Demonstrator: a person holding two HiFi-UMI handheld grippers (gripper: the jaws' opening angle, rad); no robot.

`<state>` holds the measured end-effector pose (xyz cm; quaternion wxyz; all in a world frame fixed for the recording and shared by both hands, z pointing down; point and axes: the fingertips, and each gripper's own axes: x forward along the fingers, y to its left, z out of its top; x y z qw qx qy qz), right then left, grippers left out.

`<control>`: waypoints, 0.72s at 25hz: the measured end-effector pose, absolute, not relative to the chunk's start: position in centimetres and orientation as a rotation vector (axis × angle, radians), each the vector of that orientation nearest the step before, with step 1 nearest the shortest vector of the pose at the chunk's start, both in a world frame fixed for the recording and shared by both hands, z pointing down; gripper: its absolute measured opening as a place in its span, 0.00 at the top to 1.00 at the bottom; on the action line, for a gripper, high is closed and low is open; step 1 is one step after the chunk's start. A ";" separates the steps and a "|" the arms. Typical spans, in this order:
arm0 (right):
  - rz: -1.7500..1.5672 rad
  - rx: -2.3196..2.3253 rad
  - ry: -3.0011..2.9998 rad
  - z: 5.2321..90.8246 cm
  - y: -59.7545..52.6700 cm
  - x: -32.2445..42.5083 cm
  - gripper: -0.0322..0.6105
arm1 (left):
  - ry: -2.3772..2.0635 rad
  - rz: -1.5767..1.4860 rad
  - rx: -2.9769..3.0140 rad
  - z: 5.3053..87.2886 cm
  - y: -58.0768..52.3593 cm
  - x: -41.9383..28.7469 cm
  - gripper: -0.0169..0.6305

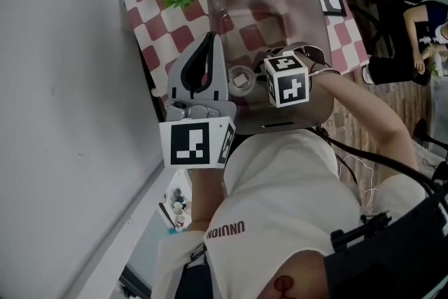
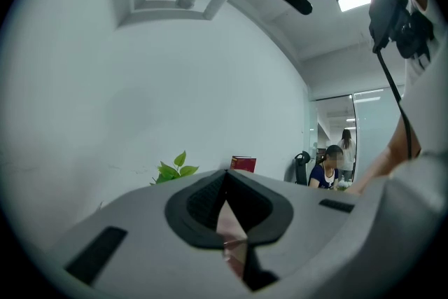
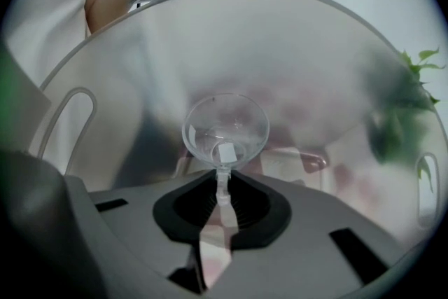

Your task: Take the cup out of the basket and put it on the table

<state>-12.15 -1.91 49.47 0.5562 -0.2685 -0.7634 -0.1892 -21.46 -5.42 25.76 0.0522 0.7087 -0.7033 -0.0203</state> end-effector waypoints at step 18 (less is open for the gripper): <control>-0.404 -0.370 -1.893 46.4 -5.2 -12.8 0.86 | -2.135 -0.047 2.172 25.5 -5.5 -21.1 0.96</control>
